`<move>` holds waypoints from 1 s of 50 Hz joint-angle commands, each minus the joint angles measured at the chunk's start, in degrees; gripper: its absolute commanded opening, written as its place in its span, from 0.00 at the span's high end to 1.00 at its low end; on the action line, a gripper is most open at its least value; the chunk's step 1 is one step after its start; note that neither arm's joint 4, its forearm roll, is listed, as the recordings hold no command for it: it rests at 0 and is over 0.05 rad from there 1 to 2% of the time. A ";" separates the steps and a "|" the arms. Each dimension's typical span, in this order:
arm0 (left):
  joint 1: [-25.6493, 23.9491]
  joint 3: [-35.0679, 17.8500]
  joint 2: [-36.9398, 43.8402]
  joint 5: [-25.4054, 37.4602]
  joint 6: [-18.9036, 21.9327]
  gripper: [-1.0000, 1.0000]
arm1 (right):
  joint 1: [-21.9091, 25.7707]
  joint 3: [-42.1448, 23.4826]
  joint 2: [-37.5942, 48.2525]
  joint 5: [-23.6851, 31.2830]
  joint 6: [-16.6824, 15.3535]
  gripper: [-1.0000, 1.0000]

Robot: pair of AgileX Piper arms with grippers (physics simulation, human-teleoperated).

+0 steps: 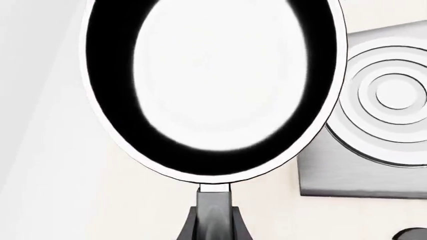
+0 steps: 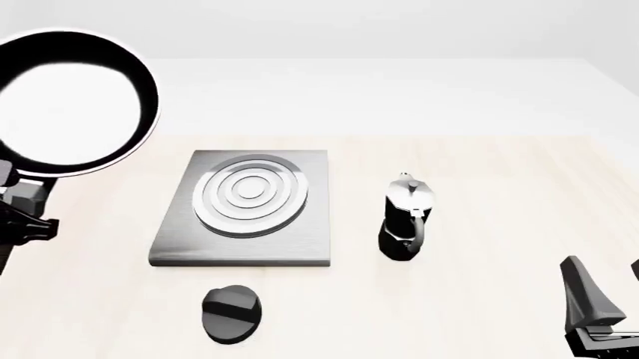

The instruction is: Turn on the stove and put the frying pan on it.

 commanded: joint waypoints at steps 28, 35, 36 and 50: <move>-10.41 -7.92 9.86 -1.96 -0.12 1.00 | -0.01 0.00 0.00 0.00 0.00 0.00; -12.90 -10.67 13.69 -2.66 -0.55 1.00 | -0.01 0.00 -0.01 0.00 0.01 0.00; -12.84 -10.76 14.25 -3.21 0.14 1.00 | 0.00 0.00 0.00 0.00 0.00 0.00; -16.42 -13.34 18.00 -2.96 -0.58 1.00 | 0.00 0.00 0.00 0.00 0.00 0.00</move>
